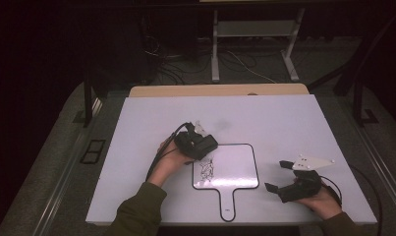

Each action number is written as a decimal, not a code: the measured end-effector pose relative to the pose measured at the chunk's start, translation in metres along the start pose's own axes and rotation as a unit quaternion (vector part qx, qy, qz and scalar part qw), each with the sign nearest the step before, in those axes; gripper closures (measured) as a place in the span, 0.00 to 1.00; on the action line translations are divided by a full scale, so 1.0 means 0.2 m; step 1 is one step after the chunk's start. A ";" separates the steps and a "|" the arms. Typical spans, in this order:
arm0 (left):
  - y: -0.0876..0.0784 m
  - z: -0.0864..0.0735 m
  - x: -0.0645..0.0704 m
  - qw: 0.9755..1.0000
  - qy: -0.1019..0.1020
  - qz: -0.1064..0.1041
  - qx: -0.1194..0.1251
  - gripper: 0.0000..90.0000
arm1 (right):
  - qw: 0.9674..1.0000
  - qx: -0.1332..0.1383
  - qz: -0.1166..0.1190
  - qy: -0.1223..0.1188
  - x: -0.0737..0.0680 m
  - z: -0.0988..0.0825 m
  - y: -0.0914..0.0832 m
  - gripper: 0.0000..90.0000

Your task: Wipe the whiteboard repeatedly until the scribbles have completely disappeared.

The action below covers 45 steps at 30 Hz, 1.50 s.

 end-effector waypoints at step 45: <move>-0.01 -0.02 -0.03 1.000 0.005 0.014 -0.016 0.44 | 1.000 0.002 -0.002 0.001 0.00 0.00 0.00 0.00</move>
Point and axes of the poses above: each handheld gripper's, and its own axes: y roughly forward along the jaws, z roughly out of its top, x roughly to its right, the point moved 5 cm from there along y, roughly forward along the jaws, and after that the axes turned 10 degrees about z, right-handed, at the moved point
